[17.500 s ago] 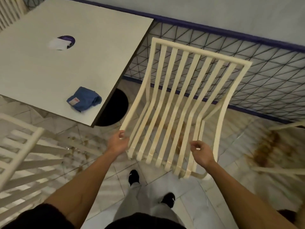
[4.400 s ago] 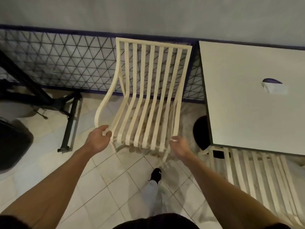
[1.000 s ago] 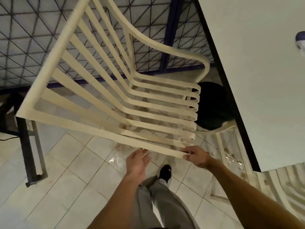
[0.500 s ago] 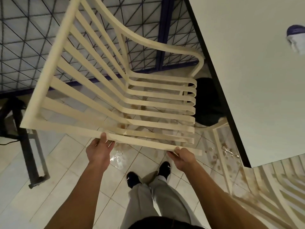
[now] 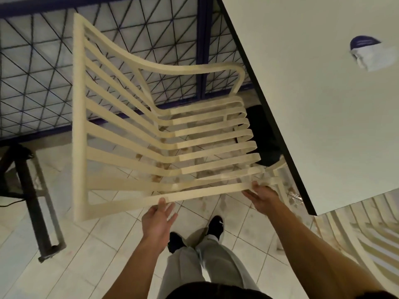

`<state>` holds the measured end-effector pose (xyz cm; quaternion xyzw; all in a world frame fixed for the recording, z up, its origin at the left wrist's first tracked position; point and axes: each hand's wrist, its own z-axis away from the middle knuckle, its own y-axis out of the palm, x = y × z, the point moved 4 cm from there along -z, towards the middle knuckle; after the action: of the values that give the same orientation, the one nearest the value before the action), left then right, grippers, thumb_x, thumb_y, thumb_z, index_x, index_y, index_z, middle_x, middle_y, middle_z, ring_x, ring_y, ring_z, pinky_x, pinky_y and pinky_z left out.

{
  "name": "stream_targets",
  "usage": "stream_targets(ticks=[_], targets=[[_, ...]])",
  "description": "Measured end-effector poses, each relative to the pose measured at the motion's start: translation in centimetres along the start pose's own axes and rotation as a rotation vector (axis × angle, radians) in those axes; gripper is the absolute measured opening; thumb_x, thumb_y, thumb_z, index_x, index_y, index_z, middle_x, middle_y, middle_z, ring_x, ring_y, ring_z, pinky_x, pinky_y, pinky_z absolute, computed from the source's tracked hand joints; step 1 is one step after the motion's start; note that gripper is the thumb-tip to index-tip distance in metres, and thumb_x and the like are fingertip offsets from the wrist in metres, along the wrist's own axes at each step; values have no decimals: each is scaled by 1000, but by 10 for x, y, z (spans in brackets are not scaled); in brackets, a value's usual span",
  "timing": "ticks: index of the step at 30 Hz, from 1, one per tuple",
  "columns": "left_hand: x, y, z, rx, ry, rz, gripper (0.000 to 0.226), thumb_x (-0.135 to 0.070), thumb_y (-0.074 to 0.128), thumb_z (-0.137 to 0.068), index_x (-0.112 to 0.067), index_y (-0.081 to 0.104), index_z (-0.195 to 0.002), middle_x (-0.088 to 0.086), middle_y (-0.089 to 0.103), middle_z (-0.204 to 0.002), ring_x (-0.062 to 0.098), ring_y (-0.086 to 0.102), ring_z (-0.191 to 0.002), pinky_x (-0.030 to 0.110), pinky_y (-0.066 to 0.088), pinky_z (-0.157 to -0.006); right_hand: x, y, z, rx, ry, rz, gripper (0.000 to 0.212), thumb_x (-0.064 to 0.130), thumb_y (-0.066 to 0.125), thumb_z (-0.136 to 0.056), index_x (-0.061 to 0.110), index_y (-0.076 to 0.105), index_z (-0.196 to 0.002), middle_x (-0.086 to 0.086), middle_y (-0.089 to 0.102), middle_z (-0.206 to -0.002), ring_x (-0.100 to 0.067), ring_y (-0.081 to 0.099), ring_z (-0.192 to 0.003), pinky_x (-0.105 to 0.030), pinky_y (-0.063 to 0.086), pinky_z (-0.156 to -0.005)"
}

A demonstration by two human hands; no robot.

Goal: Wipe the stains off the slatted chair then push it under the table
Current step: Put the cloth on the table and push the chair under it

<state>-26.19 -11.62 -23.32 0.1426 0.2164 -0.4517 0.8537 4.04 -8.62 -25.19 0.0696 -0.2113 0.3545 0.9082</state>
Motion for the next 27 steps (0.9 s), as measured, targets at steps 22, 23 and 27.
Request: stream_targets(ticks=[22, 23, 27], targets=[[-287, -140, 12, 206, 551, -966, 17, -13, 53, -99, -7, 66, -109, 8, 70, -106, 23, 66, -85, 34, 52, -77, -44, 245, 216, 452, -411, 713, 28, 32, 43, -103, 12, 60, -109, -6, 63, -97, -20, 60, -78, -28, 52, -65], [-313, -131, 16, 220, 655, -1012, 18, -13, 53, -99, -7, 66, -109, 7, 69, -105, 24, 65, -88, 31, 51, -77, -50, 262, 230, 421, -474, 740, 31, 37, 44, -102, 13, 61, -111, -5, 64, -100, -21, 62, -83, -30, 54, -70], [-377, -84, 40, 355, 957, -1187, 15, -18, 52, -99, -18, 65, -107, -2, 64, -105, 16, 60, -99, 26, 44, -83, -79, 310, 264, 290, -612, 840, 49, 51, 44, -98, 20, 53, -134, 0, 56, -126, -24, 56, -115, -44, 46, -101]])
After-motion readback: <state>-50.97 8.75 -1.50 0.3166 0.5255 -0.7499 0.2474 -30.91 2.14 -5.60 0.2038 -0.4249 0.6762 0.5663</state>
